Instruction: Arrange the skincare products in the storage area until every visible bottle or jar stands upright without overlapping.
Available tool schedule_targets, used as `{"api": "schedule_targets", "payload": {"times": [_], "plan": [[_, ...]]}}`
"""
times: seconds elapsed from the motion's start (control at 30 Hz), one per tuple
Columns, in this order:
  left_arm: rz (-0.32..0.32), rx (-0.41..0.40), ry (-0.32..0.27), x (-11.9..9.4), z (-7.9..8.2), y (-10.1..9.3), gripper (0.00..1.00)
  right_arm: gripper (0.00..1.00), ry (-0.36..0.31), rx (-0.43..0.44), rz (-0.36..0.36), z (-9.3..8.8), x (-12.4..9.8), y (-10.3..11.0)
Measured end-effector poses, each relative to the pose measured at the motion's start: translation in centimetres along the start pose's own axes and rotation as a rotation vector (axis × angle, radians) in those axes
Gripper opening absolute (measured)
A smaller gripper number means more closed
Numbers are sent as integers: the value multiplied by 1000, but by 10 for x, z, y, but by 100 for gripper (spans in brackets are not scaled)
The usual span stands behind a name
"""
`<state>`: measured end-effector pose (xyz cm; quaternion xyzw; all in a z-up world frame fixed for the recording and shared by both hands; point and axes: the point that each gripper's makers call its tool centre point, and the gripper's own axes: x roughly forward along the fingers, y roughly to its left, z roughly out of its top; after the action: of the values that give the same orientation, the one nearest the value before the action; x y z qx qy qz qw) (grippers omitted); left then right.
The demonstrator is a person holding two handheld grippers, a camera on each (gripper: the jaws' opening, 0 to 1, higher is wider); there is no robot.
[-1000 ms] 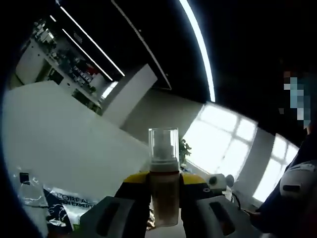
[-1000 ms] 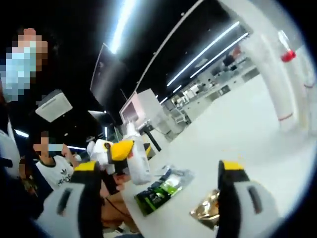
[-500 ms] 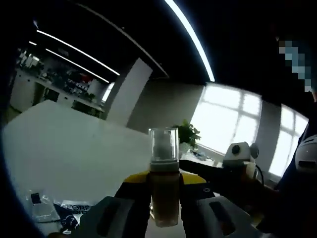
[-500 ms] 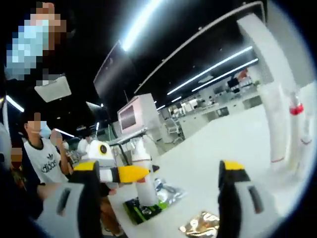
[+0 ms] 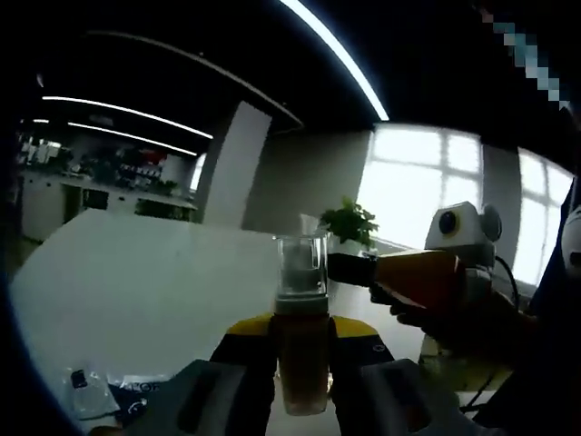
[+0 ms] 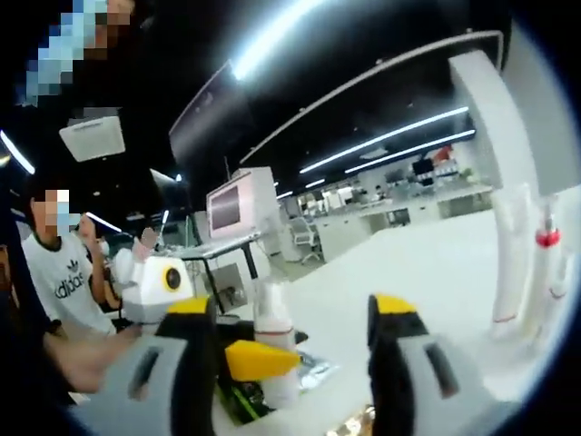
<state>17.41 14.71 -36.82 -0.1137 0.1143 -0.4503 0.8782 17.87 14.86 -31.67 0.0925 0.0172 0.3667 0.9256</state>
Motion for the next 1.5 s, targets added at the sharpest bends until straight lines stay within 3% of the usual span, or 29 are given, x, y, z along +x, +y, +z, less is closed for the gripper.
{"api": "schedule_targets", "payload": {"times": [0.23, 0.4, 0.63, 1.1, 1.5], "plan": [[30, 64, 4, 4, 2, -3, 20, 50, -15, -38, -1, 1, 4, 4], [57, 128, 7, 4, 3, -4, 20, 44, -20, -42, -2, 3, 5, 5], [60, 160, 0, 7, 4, -8, 20, 28, -25, -54, 3, 7, 7, 7], [79, 225, 17, 6, 5, -9, 20, 20, -23, -79, 6, 9, 9, 9], [84, 280, 16, 6, 7, -13, 21, 18, -70, -94, -16, 12, 3, 10]]}}
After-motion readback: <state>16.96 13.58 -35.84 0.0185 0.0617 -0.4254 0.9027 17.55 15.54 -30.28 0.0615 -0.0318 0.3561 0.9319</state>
